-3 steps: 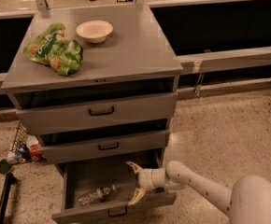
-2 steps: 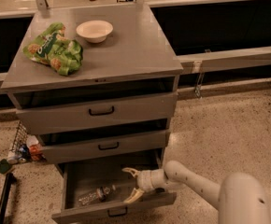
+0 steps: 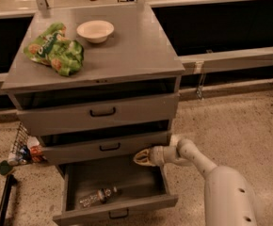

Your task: Pick water bottle from bottom drawer and place on counter

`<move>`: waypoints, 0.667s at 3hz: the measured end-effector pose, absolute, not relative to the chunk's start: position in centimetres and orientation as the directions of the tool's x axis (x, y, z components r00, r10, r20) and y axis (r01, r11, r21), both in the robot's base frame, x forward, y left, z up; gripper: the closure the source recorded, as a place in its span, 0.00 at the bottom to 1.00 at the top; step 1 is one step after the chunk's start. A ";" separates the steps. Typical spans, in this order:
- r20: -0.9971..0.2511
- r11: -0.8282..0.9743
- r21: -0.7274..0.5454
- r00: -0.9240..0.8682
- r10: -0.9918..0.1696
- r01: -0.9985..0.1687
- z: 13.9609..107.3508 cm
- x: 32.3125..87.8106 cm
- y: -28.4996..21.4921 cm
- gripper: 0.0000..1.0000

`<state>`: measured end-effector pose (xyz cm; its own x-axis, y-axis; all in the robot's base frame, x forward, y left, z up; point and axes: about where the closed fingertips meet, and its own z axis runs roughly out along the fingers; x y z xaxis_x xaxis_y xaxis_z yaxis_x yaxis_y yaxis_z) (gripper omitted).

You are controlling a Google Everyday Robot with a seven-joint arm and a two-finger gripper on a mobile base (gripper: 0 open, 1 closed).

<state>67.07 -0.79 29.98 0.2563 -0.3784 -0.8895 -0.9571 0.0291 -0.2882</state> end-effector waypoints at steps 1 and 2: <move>-0.882 0.049 -0.307 0.264 -0.389 -0.951 30.5 67.6 -1.7 0.70; -0.883 0.049 -0.306 0.264 -0.389 -0.951 30.4 66.7 -1.7 0.47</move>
Offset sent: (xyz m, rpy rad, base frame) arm 0.0074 -0.0090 0.0048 -0.0054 -0.0190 -0.0230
